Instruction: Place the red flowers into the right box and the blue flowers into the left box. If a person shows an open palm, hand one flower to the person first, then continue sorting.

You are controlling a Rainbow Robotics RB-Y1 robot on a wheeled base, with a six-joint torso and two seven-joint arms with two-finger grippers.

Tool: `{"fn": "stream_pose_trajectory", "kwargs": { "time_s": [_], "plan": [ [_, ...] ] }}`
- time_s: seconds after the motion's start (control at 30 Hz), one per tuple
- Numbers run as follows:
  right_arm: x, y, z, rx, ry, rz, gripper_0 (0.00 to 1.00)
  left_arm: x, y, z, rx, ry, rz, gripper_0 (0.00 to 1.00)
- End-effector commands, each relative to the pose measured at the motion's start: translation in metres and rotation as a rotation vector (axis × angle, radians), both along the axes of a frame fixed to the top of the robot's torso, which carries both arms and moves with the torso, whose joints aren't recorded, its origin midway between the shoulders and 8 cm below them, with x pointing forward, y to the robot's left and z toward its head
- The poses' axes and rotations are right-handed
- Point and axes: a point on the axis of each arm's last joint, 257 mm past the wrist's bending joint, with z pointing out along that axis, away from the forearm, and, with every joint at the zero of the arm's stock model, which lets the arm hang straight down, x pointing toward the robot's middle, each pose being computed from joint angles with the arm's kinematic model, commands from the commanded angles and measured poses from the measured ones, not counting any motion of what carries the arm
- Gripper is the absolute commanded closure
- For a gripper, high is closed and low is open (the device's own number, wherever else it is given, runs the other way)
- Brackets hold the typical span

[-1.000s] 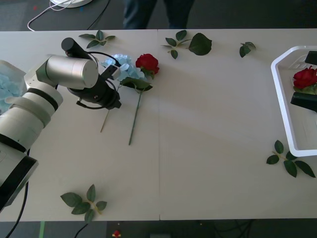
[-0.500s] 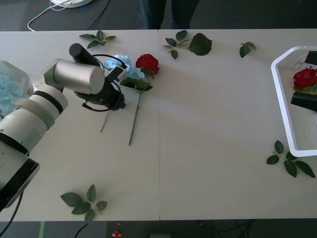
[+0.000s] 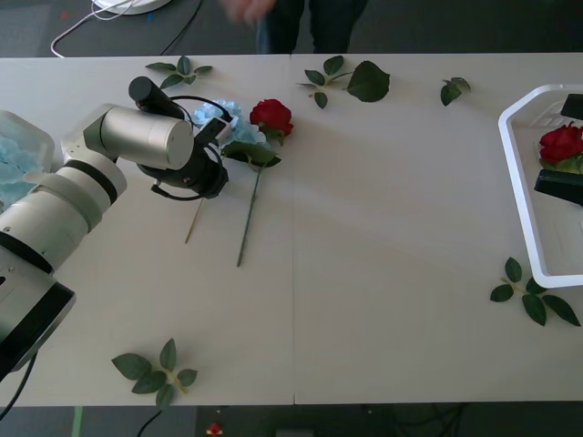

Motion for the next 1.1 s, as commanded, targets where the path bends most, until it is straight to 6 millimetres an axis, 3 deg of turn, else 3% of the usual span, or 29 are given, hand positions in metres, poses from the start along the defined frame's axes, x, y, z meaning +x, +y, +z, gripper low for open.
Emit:
{"fn": "stream_pose_trajectory", "kwargs": {
  "time_s": [0.03, 0.43, 0.63, 0.7, 0.93, 1.1],
  "plan": [
    [-0.002, 0.0, -0.003, -0.031, 0.013, 0.007, 0.0, 0.003, 0.001, 0.0, 0.045, -0.011, -0.043, 1.0],
    [-0.002, 0.0, -0.003, -0.031, 0.013, 0.007, 0.0, 0.01, 0.025, 0.01, 0.048, -0.028, -0.005, 1.0],
    [-0.002, 0.0, -0.003, -0.031, 0.013, 0.007, 0.0, 0.017, 0.046, 0.047, 0.044, -0.041, 0.023, 1.0],
    [-0.002, 0.0, -0.003, -0.031, 0.013, 0.007, 0.0, 0.011, 0.056, 0.057, 0.045, -0.025, 0.031, 1.0],
    [-0.002, 0.0, -0.003, -0.031, 0.013, 0.007, 0.0, -0.033, 0.123, 0.105, 0.008, -0.053, 0.084, 1.0],
    [-0.002, 0.0, -0.003, -0.031, 0.013, 0.007, 0.0, -0.085, 0.168, 0.155, -0.009, -0.096, 0.137, 1.0]
  ]
}}
